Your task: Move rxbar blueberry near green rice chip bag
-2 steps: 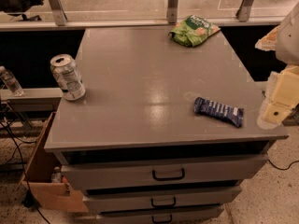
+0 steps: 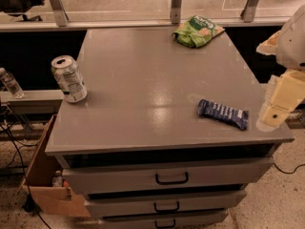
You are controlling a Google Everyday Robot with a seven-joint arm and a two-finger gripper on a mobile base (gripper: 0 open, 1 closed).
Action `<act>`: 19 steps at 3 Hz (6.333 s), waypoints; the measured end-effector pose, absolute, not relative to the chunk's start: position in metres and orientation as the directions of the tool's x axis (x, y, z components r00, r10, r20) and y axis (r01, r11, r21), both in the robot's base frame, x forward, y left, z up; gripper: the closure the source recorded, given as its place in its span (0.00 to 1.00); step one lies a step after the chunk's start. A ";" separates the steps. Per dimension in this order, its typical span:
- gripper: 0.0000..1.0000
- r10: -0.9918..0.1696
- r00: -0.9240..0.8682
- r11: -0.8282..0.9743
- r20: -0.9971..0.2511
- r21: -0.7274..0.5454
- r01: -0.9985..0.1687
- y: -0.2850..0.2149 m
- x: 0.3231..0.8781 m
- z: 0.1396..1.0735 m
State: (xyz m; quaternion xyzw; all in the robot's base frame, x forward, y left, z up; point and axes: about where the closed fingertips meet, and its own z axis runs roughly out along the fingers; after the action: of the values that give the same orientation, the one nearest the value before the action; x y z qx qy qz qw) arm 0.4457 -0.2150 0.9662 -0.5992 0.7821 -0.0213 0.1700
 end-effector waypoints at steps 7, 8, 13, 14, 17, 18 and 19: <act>0.60 -0.759 -0.441 0.500 -0.479 0.005 -0.866 -0.190 0.511 0.826; 0.83 -0.759 -0.442 0.500 -0.479 0.006 -0.866 -0.190 0.511 0.831; 1.00 -0.741 -0.465 0.617 -0.485 -0.217 -0.756 -0.271 0.528 0.916; 1.00 -0.702 -0.449 0.643 -0.553 -0.222 -0.733 -0.270 0.569 0.917; 1.00 -0.540 -0.408 0.715 -0.736 -0.146 -0.683 -0.234 0.760 0.893; 0.85 -0.509 -0.425 0.730 -0.749 -0.114 -0.674 -0.224 0.790 0.878; 0.62 -0.486 -0.441 0.744 -0.754 -0.094 -0.661 -0.220 0.807 0.868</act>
Offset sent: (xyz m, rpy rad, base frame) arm 0.0295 0.0072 -0.0839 0.0742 0.1287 -0.1261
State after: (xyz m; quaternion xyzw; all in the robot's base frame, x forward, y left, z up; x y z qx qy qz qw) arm 0.8071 -0.2199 0.8676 -0.3409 0.8419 0.1081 0.4042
